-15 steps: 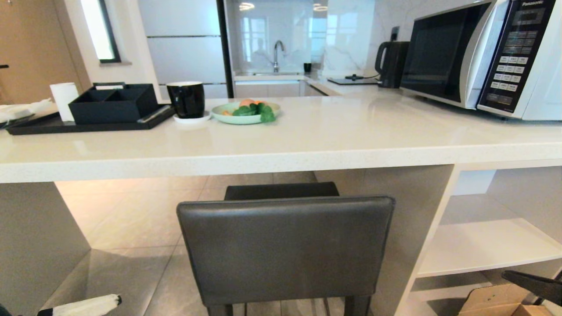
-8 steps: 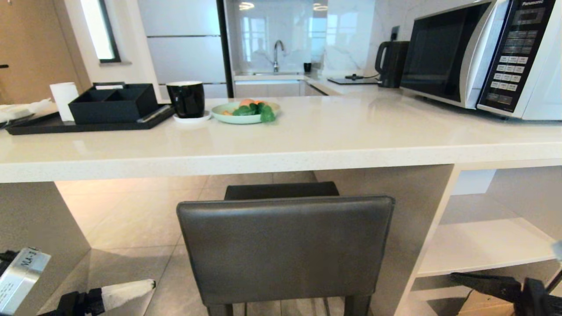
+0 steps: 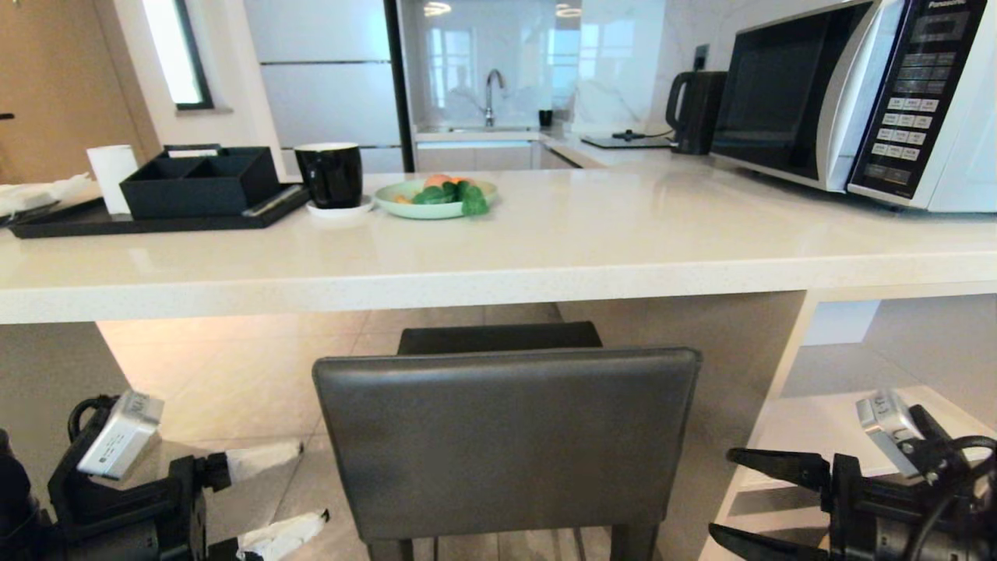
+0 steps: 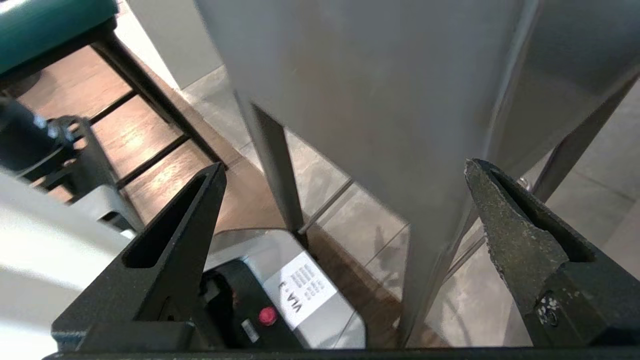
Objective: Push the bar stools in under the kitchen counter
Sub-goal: Pull the gray chair out from under the dining table
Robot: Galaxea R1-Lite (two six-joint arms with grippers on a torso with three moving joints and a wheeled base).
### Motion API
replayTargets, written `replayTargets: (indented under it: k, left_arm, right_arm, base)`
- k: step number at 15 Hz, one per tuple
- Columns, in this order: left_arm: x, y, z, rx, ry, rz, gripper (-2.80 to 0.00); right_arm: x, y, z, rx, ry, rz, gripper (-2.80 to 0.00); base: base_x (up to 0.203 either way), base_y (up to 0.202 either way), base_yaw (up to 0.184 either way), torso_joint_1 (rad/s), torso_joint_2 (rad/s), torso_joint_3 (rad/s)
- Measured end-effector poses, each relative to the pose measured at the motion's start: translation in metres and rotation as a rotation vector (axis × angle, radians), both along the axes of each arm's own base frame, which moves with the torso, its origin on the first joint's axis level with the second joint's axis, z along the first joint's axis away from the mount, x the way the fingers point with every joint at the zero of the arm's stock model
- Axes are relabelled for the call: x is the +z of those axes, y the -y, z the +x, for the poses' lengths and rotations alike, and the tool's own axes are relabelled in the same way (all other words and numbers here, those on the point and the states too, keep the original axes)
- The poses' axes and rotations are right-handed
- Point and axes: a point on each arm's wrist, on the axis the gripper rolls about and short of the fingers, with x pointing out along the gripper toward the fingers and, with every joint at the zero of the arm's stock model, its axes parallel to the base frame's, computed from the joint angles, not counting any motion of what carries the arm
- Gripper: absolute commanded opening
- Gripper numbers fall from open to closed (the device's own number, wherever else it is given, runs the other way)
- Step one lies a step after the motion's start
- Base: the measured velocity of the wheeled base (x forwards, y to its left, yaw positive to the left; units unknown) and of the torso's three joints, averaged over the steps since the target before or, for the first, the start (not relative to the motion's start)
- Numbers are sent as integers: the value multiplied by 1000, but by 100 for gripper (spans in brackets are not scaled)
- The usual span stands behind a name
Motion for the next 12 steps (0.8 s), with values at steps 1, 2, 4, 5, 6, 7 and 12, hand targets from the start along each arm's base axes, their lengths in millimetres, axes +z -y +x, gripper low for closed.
replayTargets:
  k: [1, 2, 4, 5, 6, 7, 12]
  left_arm:
    - [-1, 1, 3, -5, 5, 0, 0]
    - [-4, 2, 5, -11, -10, 1, 0]
    - [-8, 3, 8, -20, -30, 2, 0]
    - [-9, 4, 9, -22, -36, 3, 0]
    - [-10, 4, 11, -23, -40, 3, 0]
    - [-11, 4, 13, -22, -42, 4, 0]
    - [-12, 2, 23, -8, -49, 4, 0]
  right_arm:
    - [-2, -2, 5, 3, -9, -2, 0]
    - [-2, -4, 11, 8, -12, -2, 0]
    - [-3, -9, 22, 20, -6, 0, 0]
    - [-4, -12, 28, 24, 1, 2, 0]
    - [-5, -14, 34, 27, 13, 4, 0]
    - [-7, -17, 40, 29, 25, 7, 0]
    - [-19, -24, 61, 24, 75, 18, 0]
  base:
    - [0, 0, 0, 0, 0, 0]
    - [0, 0, 0, 0, 0, 0]
    - [0, 0, 0, 0, 0, 0]
    - [0, 0, 0, 0, 0, 0]
    - [0, 0, 0, 0, 0, 0]
    - [0, 0, 0, 0, 0, 0]
    - [0, 0, 0, 0, 0, 0]
